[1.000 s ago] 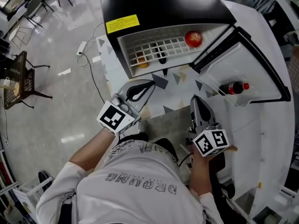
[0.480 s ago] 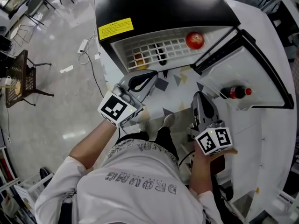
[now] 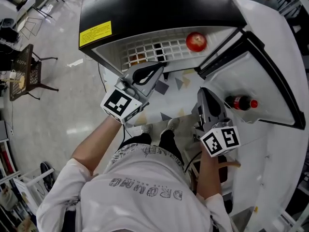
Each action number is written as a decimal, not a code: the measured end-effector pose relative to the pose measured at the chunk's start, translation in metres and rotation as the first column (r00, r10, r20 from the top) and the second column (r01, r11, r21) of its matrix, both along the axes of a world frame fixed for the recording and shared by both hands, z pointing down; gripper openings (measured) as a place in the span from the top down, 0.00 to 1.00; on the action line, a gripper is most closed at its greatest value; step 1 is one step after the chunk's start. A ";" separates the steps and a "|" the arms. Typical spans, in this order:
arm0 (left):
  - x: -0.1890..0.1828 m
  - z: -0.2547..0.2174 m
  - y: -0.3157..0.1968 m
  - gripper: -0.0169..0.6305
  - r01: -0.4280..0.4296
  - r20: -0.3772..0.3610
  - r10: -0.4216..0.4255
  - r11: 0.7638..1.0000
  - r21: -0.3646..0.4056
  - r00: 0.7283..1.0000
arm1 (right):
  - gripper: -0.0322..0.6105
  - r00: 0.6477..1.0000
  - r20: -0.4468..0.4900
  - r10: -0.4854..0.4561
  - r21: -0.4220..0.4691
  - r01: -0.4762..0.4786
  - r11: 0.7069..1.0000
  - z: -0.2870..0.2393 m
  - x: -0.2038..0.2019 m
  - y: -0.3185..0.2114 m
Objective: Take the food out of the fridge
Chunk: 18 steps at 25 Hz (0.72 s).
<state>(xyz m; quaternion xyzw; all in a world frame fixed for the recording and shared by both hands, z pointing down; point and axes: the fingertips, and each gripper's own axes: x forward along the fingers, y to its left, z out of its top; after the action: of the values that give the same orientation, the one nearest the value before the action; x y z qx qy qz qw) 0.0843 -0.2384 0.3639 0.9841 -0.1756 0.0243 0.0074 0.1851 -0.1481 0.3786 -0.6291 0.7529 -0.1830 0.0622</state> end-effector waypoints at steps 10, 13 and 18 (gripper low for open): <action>0.053 0.017 -0.028 0.95 0.024 0.059 -0.025 1.000 0.009 0.998 | 0.95 0.998 0.010 -0.067 0.001 0.067 0.998 0.006 0.032 -0.016; 0.067 0.027 -0.035 0.92 0.015 0.098 -0.017 1.000 0.014 0.995 | 0.95 0.997 0.020 -0.078 -0.001 0.078 0.997 0.009 0.038 -0.020; 0.085 0.039 -0.047 0.83 -0.001 0.144 -0.001 1.000 0.010 0.990 | 0.95 0.995 0.032 -0.091 -0.004 0.091 0.996 0.015 0.046 -0.025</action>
<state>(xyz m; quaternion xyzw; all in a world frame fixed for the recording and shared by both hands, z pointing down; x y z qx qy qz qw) 0.1697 -0.2855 0.4029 0.9798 -0.1757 0.0945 -0.0100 0.2313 -0.1728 0.3938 -0.5915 0.7791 -0.1977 0.0639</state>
